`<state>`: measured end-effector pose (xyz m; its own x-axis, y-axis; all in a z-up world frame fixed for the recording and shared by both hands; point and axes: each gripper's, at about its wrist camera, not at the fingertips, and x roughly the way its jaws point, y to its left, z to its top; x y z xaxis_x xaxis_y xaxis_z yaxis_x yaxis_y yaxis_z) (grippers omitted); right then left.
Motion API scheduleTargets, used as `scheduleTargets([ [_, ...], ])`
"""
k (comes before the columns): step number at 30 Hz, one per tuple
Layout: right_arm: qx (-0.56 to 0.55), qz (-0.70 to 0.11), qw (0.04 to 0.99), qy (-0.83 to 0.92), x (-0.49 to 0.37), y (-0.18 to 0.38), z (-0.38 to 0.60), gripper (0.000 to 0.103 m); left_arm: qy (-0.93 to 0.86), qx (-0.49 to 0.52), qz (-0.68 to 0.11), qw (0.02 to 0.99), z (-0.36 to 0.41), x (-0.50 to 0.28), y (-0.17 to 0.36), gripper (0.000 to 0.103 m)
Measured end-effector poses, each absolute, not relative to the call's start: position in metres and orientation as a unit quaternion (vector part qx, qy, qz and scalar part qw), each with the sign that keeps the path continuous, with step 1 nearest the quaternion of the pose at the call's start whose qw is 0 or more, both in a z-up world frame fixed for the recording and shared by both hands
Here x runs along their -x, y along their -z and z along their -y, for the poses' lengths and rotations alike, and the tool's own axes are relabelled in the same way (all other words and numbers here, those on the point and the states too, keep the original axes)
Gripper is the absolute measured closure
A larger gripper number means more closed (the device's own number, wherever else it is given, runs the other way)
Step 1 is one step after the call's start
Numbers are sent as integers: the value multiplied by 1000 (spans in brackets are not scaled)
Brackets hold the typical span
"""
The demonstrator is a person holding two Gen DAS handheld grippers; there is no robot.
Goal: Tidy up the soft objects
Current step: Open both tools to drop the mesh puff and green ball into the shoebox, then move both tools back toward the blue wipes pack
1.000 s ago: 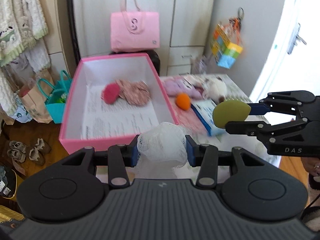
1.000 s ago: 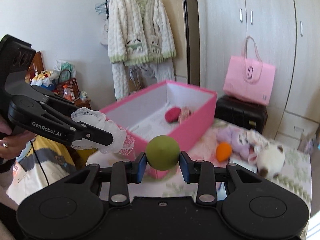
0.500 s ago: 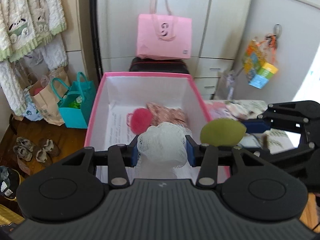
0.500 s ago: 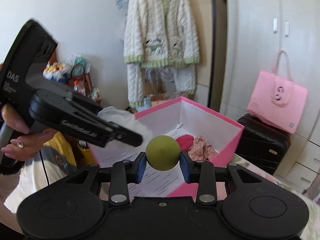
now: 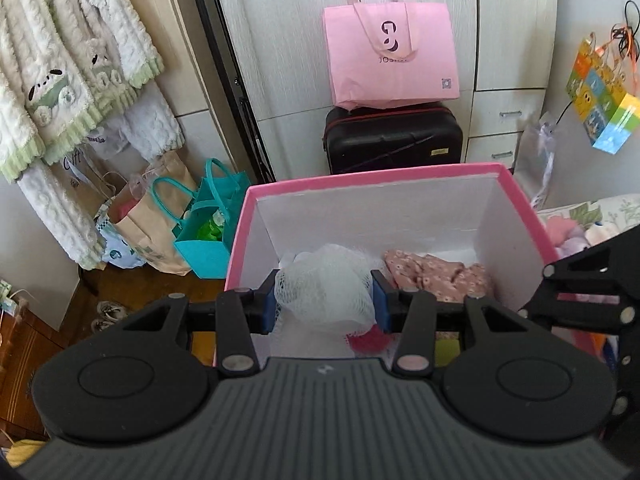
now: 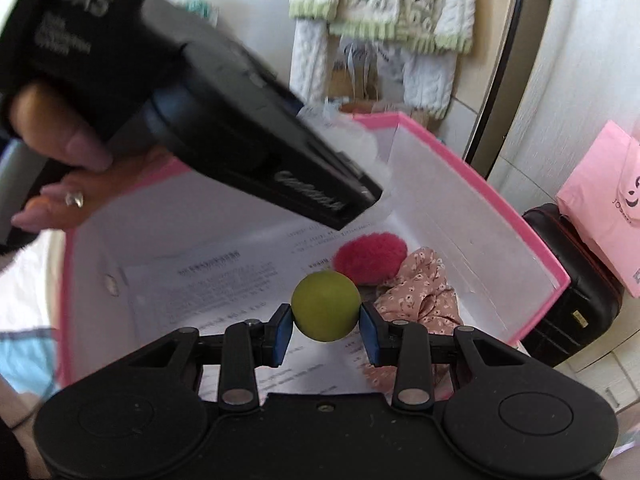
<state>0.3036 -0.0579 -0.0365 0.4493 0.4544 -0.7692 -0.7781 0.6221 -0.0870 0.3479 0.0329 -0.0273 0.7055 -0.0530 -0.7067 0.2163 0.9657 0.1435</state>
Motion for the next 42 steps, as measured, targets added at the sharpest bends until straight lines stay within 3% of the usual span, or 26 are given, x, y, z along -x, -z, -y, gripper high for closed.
scheduleTargets([
  [10,258,-391,813,-345,-330,54,39,61,60,-121,-359,924,-29,-361,32,50],
  [13,239,-376,829,-339,-325,49,47,43,66,-107,-347,930,-35,-353,25,39],
  [14,229,-368,836,-337,-322,46,51,42,66,-103,-341,932,-37,-350,23,38],
  [25,55,-300,886,-350,-259,-6,128,41,93,-81,-317,941,-72,-283,-23,29],
  [38,54,-275,913,-296,-179,-44,173,38,185,-62,-321,927,-66,-178,-71,26],
  [42,52,-273,916,-288,-156,-55,184,36,204,-70,-303,928,-61,-142,-84,17],
])
